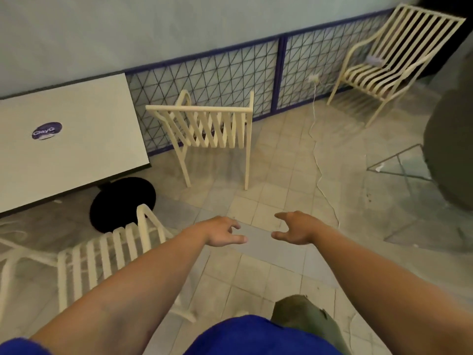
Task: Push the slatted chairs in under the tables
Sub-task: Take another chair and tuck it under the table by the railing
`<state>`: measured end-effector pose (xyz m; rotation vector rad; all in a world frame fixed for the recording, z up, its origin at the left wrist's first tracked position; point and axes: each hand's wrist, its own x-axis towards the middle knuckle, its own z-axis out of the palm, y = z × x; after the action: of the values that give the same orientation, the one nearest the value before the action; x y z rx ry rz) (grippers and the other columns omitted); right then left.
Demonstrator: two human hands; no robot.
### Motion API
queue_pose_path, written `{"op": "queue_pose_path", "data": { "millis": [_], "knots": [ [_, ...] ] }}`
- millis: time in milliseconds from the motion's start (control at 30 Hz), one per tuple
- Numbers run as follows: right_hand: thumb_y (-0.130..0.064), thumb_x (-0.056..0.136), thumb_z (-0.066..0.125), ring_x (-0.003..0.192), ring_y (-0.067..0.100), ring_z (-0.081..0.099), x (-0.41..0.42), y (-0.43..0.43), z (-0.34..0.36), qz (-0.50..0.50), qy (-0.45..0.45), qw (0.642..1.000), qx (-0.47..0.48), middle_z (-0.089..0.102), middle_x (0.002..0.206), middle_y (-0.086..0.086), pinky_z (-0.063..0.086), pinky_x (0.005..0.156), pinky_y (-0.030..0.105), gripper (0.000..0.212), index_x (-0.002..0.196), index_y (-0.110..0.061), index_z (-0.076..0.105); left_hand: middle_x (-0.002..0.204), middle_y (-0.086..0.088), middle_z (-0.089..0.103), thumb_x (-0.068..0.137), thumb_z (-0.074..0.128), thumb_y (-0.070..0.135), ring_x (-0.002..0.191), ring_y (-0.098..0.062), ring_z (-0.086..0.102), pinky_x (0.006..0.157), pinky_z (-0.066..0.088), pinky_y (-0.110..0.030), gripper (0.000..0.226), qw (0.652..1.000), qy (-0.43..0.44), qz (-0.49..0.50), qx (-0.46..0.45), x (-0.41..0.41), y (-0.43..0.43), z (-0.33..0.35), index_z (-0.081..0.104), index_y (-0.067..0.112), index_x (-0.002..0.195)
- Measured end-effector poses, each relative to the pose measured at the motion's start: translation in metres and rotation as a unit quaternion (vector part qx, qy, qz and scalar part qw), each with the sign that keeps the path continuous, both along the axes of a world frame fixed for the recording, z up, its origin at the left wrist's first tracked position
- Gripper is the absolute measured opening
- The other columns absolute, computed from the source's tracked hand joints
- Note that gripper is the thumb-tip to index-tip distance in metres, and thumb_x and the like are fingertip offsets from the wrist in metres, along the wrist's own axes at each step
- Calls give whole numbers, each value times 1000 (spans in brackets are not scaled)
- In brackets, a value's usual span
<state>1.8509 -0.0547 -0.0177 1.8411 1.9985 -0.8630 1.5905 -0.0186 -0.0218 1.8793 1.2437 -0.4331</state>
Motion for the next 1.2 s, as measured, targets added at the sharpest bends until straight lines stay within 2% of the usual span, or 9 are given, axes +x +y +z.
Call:
{"op": "queue_pose_path", "data": {
  "millis": [100,367,500,700,800,933,1000,1100,1200],
  "knots": [
    [-68,86,49,136,26,37,1,55,-5,24,-1,1000,-5,40,151,6,36,107,41,83,152,-24,25,139,-3,56,81,56,75,121,-20,55,93,39,-30,79,1000,11,21,0,0,40,0,47,28,143],
    [-68,86,49,136,28,37,17,222,-19,108,21,994,21,41,150,8,36,107,40,83,152,-24,26,140,-7,53,87,57,68,123,-23,52,99,41,-30,77,995,25,97,1,15,164,-6,46,20,146],
    [-69,86,49,138,27,34,21,296,-11,151,26,988,14,36,154,5,33,108,39,83,152,-24,26,140,-4,54,85,55,72,121,-20,52,91,37,-29,78,989,29,145,-3,21,218,-2,45,24,146],
    [-65,88,50,136,27,38,11,389,-2,217,47,975,25,40,152,6,34,104,36,79,150,-20,30,138,-1,54,82,56,75,116,-17,51,91,37,-31,78,977,10,213,-4,18,287,-1,46,28,144],
    [-60,89,52,135,28,39,-1,432,-2,217,59,973,56,40,151,6,37,104,38,75,150,-21,31,142,-2,52,83,57,72,122,-20,51,92,37,-32,77,973,16,230,-3,7,325,-2,43,28,146],
    [-52,91,54,135,28,36,-26,489,-9,208,102,962,143,40,150,7,38,105,43,66,146,-21,35,157,-4,36,88,56,67,141,-25,35,111,31,-38,79,976,23,212,37,-19,389,-10,32,29,152],
    [-50,92,55,135,28,35,-40,519,-15,205,105,959,168,40,150,9,36,107,41,65,145,-17,37,161,-4,29,89,57,64,145,-26,29,113,27,-40,79,976,24,200,81,-37,428,-12,27,30,154],
    [-46,91,58,122,29,45,-64,560,-26,191,104,962,167,49,138,10,41,97,41,59,138,-15,42,161,-4,28,89,59,62,145,-26,28,114,26,-43,82,974,18,176,141,-66,489,-18,26,26,155],
    [-48,88,60,110,28,51,-86,597,-38,155,79,978,118,54,128,8,46,89,41,57,134,-17,44,157,-6,35,88,62,60,139,-28,36,112,33,-46,84,975,24,137,175,-95,542,-25,26,23,154]
  ]
}}
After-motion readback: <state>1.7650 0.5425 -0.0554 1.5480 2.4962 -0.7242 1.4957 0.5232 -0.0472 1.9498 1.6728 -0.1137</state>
